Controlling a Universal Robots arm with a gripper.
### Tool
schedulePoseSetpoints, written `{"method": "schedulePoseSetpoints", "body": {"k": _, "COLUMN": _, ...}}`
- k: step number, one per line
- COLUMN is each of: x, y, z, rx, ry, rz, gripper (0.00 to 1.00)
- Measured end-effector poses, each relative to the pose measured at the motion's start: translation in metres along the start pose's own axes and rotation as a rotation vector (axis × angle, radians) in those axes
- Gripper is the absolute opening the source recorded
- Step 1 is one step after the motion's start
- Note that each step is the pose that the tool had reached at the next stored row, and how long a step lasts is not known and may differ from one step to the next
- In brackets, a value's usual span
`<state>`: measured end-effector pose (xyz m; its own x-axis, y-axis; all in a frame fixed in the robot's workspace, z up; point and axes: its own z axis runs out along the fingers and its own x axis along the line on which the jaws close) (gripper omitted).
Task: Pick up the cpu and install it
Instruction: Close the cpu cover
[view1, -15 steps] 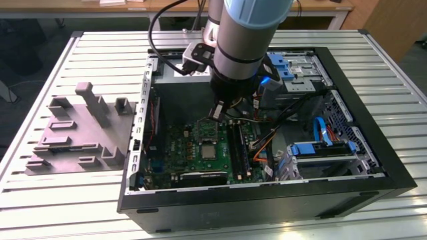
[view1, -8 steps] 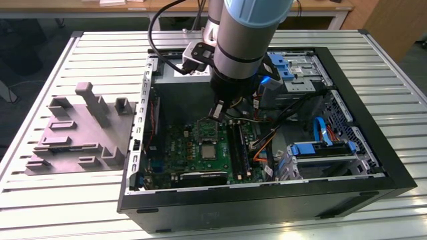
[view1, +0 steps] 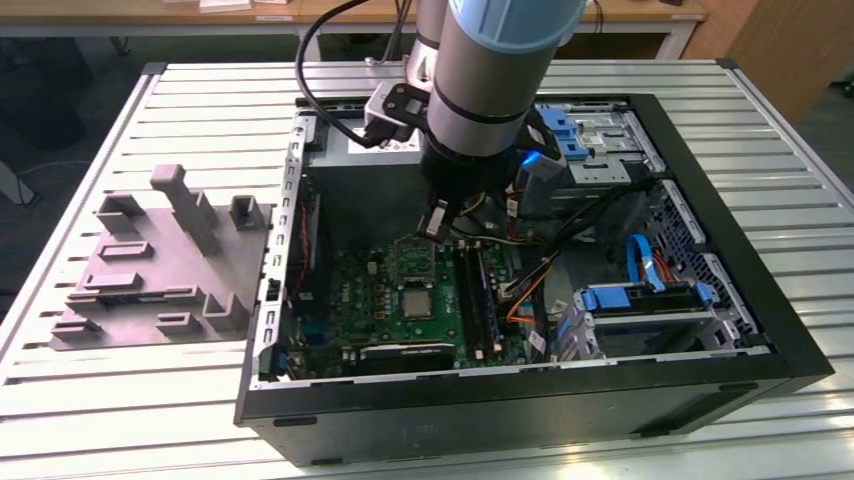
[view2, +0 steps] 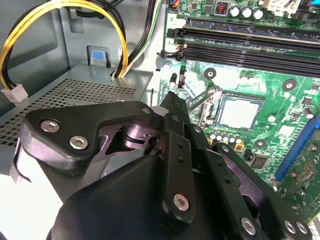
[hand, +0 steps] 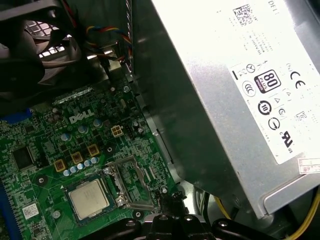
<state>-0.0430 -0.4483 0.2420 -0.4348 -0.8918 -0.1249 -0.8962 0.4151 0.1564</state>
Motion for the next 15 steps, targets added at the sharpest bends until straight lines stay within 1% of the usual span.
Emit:
{"method": "schedulePoseSetpoints", "body": {"k": 10, "x": -0.0002, "y": 0.0002, "z": -0.0014, "rx": 0.0000, "ry": -0.0001, "rz": 0.000, "gripper": 0.11}}
{"method": "schedulePoseSetpoints", "body": {"k": 11, "x": -0.0002, "y": 0.0002, "z": -0.0015, "rx": 0.0004, "ry": 0.0009, "rz": 0.000, "gripper": 0.11}}
{"method": "schedulePoseSetpoints", "body": {"k": 13, "x": -0.0002, "y": 0.0003, "z": -0.0015, "rx": 0.0037, "ry": 0.0080, "rz": 0.000, "gripper": 0.11}}
{"method": "schedulePoseSetpoints", "body": {"k": 15, "x": -0.0001, "y": 0.0003, "z": -0.0015, "rx": 0.0091, "ry": 0.0195, "rz": 0.001, "gripper": 0.11}}
